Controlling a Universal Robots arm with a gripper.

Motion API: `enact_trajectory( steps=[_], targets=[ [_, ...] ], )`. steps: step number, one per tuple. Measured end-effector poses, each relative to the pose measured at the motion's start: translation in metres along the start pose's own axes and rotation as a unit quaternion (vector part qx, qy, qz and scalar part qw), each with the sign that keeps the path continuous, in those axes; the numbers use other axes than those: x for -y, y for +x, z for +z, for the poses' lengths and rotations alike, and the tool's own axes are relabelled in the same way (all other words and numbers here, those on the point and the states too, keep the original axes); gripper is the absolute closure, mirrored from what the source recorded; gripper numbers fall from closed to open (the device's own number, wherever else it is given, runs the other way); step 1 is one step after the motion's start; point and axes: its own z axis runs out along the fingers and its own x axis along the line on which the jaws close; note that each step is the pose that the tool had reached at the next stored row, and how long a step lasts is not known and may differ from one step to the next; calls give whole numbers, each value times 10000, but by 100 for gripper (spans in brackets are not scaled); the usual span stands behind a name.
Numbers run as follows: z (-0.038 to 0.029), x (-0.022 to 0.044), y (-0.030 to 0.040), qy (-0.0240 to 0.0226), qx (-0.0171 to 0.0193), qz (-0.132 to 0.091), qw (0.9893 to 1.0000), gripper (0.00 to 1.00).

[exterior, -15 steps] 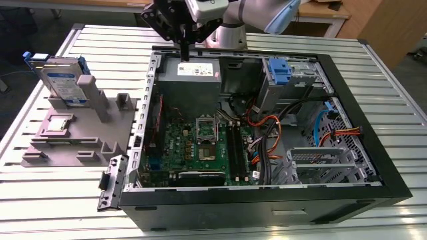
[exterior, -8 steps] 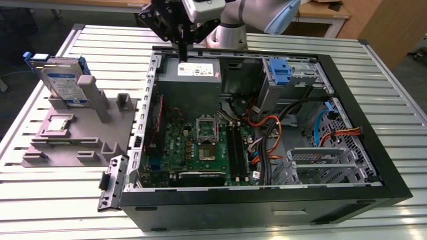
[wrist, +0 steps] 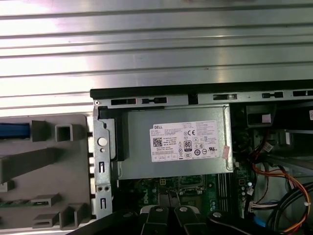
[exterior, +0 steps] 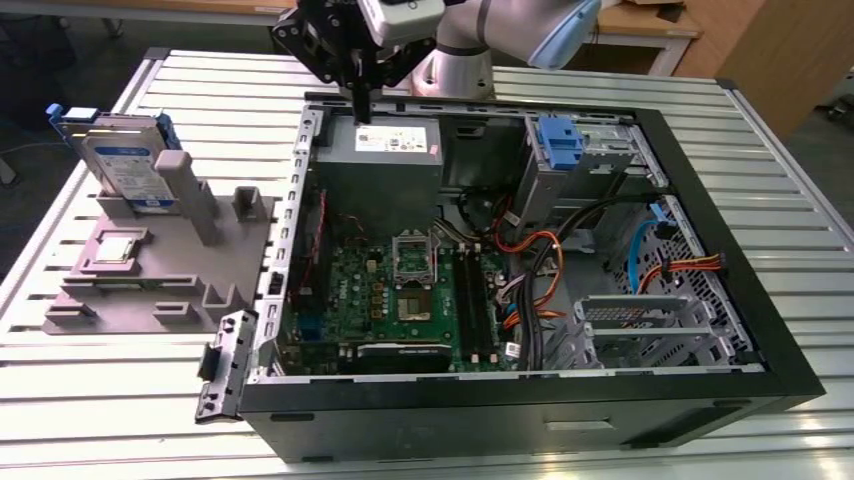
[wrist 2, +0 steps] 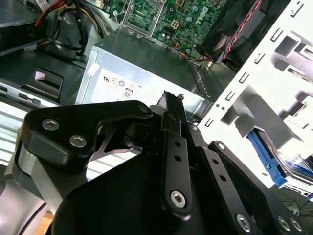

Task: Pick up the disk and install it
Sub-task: 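Reach for the disk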

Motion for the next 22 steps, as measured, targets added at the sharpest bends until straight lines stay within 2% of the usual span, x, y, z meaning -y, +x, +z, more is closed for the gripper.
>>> enact_trajectory(
  steps=[22],
  targets=[
    [5, 5, 56, 0, 0, 0, 10000, 90]
  ],
)
